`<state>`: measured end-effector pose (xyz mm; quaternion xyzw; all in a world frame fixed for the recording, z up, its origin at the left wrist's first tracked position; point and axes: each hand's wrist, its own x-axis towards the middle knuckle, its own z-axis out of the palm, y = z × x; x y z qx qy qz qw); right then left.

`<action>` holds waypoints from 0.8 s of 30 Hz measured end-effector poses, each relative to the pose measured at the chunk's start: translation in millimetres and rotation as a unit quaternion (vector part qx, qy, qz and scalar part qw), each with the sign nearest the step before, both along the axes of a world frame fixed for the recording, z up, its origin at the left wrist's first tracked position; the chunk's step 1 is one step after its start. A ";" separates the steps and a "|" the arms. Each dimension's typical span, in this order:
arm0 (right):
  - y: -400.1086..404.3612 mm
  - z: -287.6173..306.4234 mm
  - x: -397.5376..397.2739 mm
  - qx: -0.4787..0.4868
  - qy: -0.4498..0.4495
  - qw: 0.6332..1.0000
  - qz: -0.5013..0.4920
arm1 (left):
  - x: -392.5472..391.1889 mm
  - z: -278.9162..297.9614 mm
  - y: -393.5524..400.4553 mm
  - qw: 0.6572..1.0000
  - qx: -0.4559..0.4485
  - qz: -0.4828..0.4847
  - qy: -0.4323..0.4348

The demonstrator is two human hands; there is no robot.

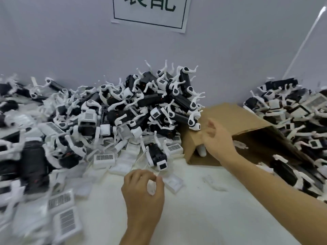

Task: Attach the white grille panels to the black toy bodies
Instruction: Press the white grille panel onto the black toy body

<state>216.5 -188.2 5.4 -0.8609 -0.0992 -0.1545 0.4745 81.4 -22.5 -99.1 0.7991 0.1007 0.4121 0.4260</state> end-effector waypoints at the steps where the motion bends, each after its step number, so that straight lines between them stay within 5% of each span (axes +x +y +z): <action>1: 8.9 1.8 7.5 0.030 0.003 0.999 0.009 | -0.4 0.8 -0.9 1.000 -0.013 -0.008 0.019; 7: 42.2 14.9 48.7 0.146 0.045 0.987 -0.043 | -5.9 5.7 2.3 0.997 -0.051 -0.025 0.047; 13: 45.6 6.9 62.3 0.126 0.100 0.987 -0.024 | -6.9 4.8 2.5 0.997 -0.043 -0.026 0.051; 20: 49.6 -4.6 41.7 -0.011 -0.069 0.996 -0.050 | -5.7 2.3 3.9 0.997 -0.047 -0.027 0.046; 24: 45.8 -3.6 29.0 0.008 -0.123 0.992 -0.017 | -5.2 1.3 3.5 0.996 -0.065 -0.029 0.044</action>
